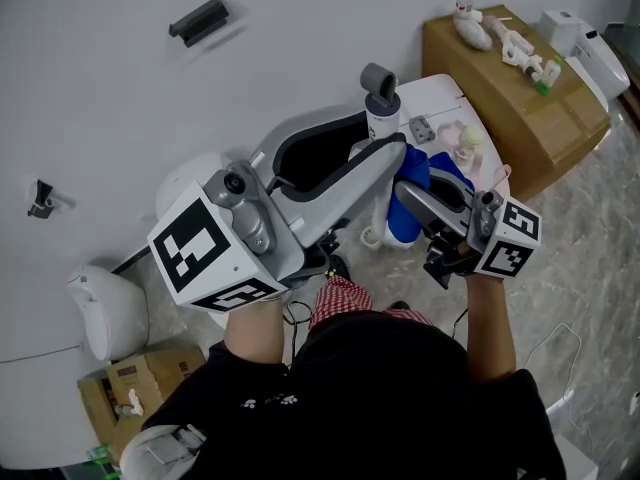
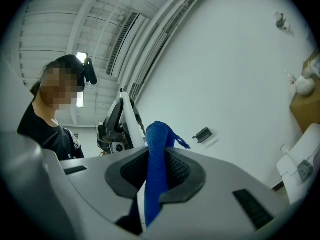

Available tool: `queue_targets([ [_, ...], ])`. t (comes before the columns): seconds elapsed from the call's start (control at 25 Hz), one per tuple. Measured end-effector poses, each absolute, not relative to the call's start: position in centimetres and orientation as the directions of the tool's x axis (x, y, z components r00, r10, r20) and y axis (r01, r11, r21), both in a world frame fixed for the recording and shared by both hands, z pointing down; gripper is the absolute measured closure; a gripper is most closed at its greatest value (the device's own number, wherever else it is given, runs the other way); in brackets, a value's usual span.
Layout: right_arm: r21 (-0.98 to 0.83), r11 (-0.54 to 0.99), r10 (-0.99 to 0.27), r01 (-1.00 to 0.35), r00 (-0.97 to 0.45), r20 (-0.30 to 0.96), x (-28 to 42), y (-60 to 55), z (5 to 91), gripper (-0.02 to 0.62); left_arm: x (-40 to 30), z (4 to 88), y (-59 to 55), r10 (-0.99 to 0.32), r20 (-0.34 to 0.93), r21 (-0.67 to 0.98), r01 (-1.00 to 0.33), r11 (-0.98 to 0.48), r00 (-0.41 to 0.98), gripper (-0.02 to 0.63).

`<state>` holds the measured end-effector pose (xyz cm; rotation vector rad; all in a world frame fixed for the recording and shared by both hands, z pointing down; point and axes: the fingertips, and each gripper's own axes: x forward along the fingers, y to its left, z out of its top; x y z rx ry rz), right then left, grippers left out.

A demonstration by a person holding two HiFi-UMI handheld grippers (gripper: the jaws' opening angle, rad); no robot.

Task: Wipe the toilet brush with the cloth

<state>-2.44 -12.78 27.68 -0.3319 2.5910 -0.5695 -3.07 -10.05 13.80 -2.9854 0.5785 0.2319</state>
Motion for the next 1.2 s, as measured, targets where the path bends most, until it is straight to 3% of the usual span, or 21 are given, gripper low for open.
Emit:
queue_targets([
  [1.2, -0.536, 0.832, -0.347, -0.143, -0.888, -0.302, -4.1, -13.8, 33.0, 0.532, -2.7, 13.3, -9.8, -0.356, -0.148, -0.084, -0.371, -0.925, 0.923, 0.514],
])
